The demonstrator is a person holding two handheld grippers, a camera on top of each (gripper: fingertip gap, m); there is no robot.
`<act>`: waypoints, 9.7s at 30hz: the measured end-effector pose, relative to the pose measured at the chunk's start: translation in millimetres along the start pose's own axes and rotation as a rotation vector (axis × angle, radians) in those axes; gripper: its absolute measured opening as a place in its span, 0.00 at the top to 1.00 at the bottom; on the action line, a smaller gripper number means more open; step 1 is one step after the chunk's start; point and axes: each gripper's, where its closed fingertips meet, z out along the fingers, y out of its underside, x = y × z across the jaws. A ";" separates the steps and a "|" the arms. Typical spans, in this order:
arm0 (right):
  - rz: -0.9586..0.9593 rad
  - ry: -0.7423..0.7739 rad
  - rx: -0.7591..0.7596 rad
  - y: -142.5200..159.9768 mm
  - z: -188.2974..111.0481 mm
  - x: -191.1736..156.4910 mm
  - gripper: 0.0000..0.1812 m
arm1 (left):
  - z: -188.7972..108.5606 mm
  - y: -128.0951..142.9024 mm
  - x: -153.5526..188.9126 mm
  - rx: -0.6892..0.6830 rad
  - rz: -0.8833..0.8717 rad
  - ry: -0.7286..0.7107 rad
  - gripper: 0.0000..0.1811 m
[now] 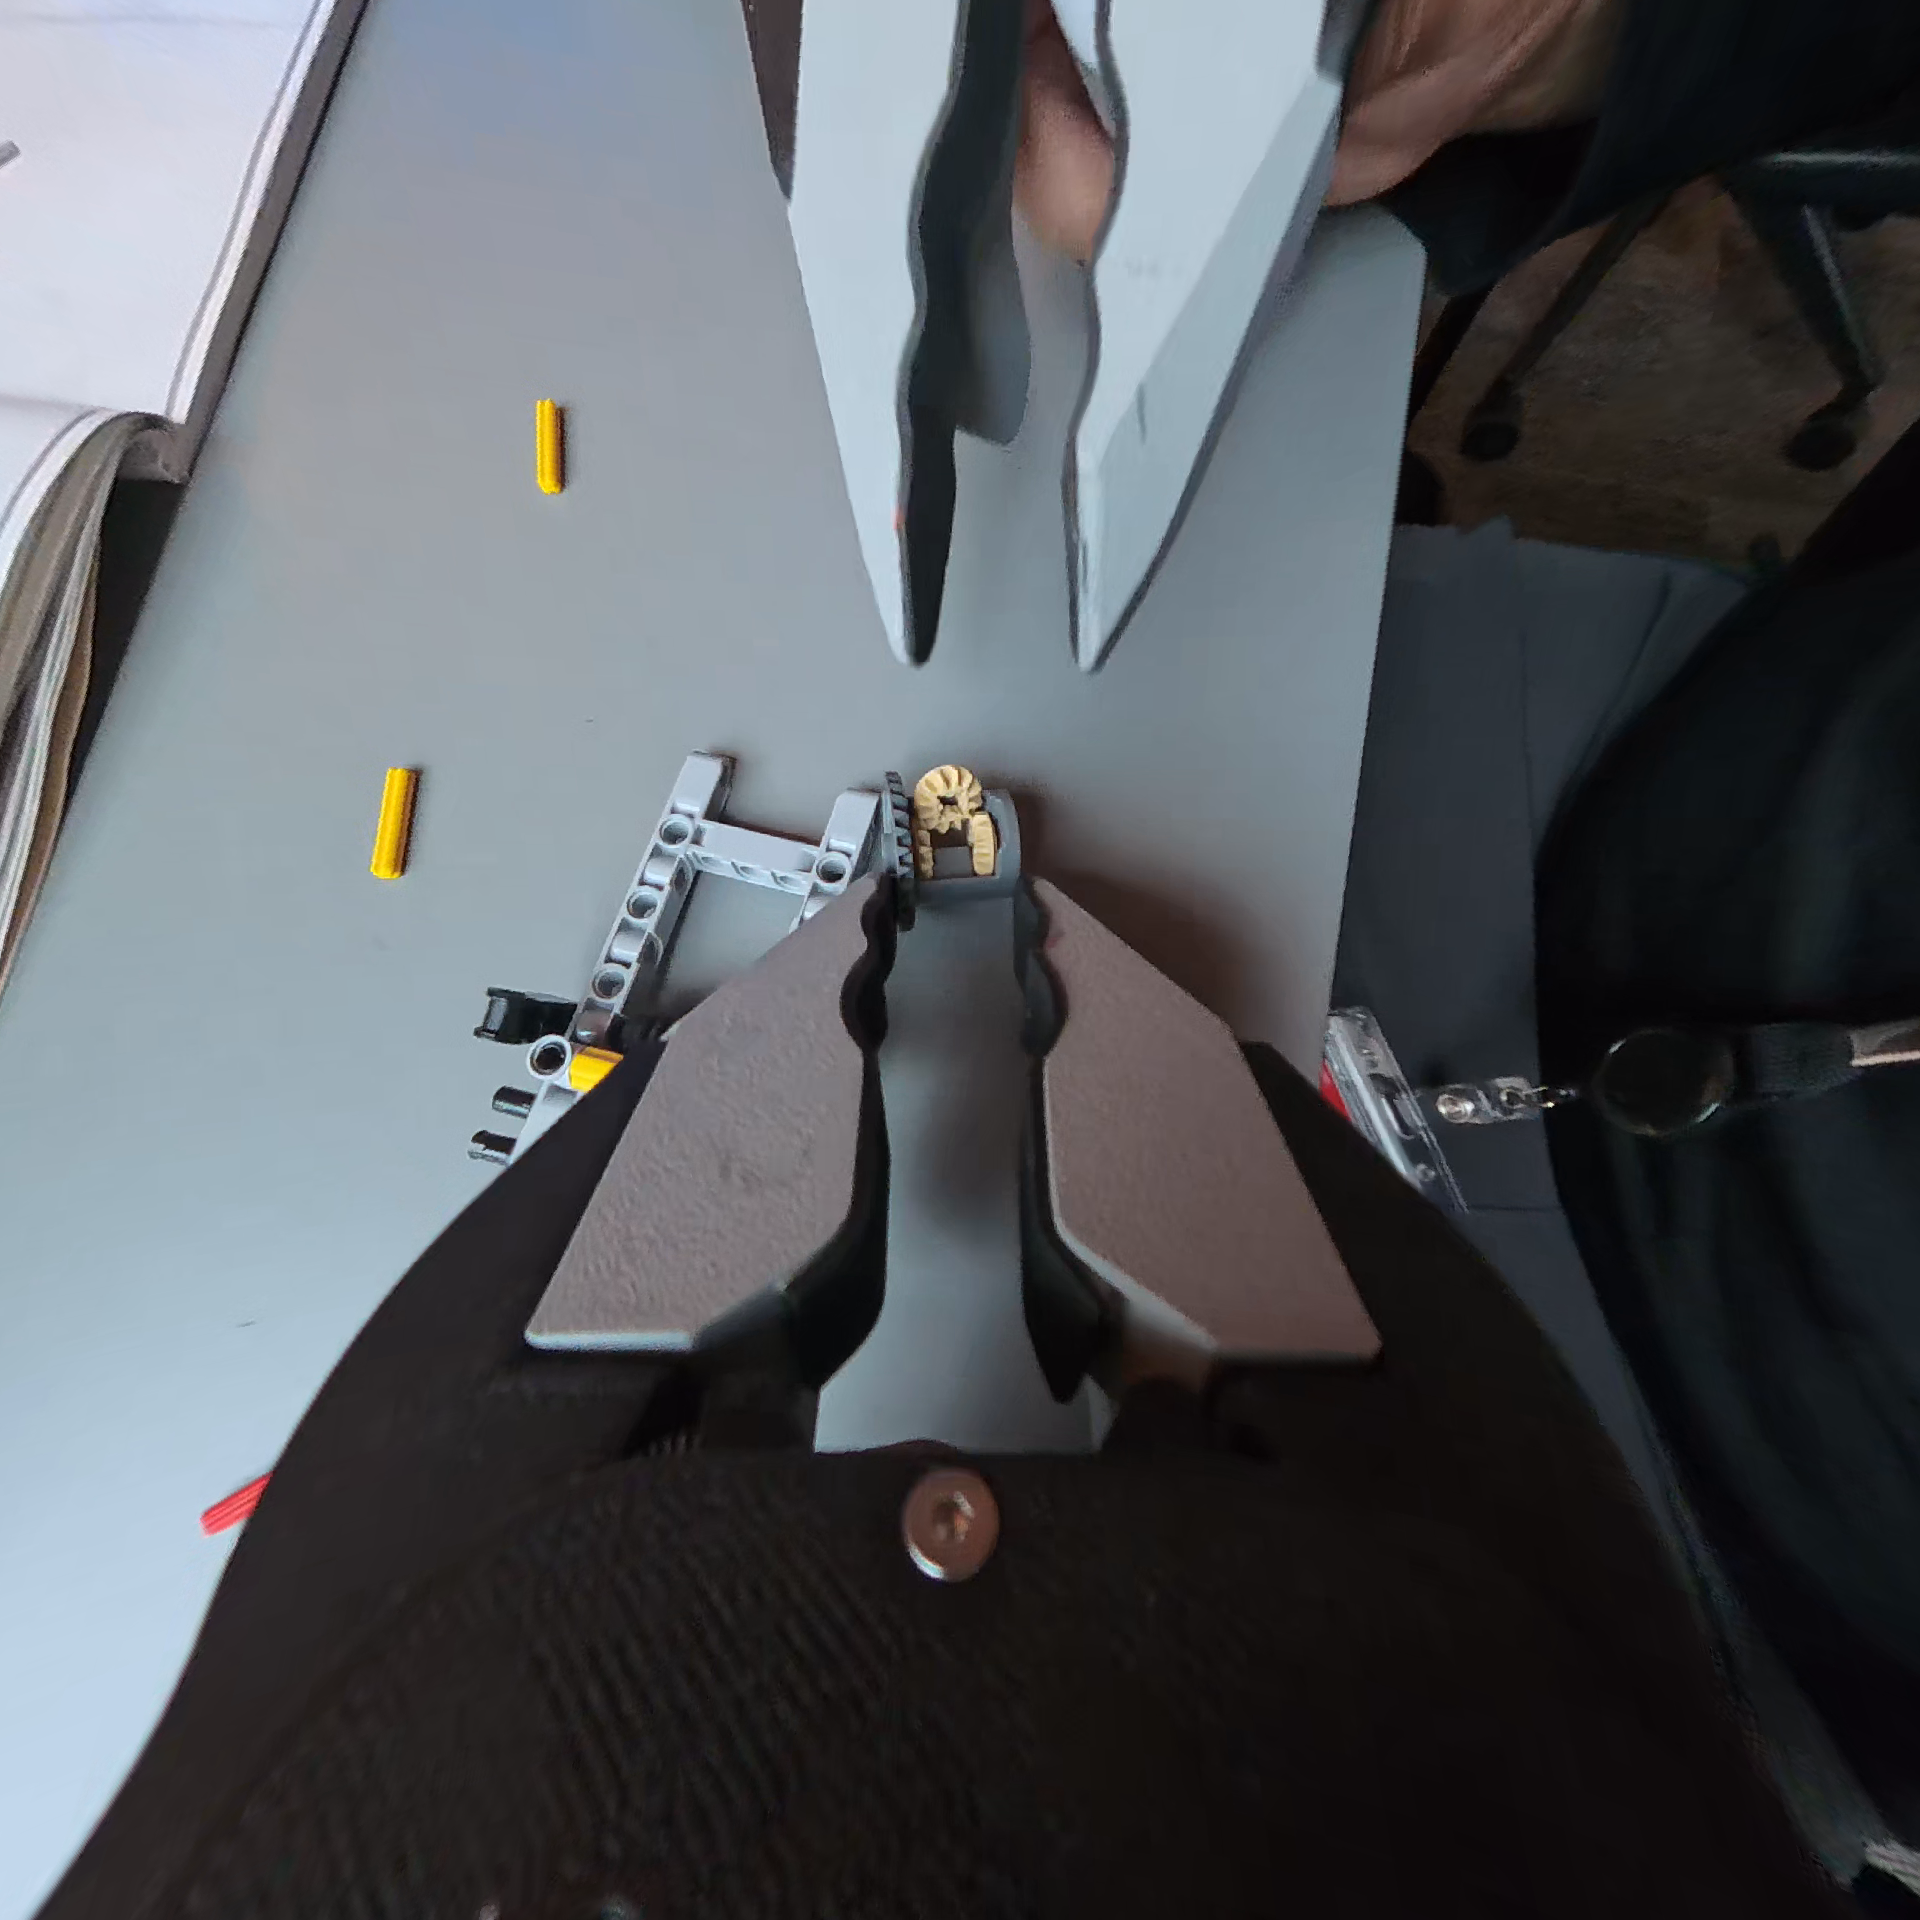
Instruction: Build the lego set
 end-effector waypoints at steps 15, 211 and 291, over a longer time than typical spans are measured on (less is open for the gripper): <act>-0.593 0.087 -0.227 21.4 15.1 2.3 0.97 | 2.5 -0.4 10.5 -0.036 0.042 0.075 0.89; -1.687 0.601 -0.500 20.2 17.1 40.4 0.99 | 2.1 -15.3 -20.1 0.110 -0.077 0.215 0.88; -0.646 0.121 -0.088 -3.2 11.6 22.7 0.88 | -16.4 -26.0 -15.1 0.247 -0.014 0.237 0.89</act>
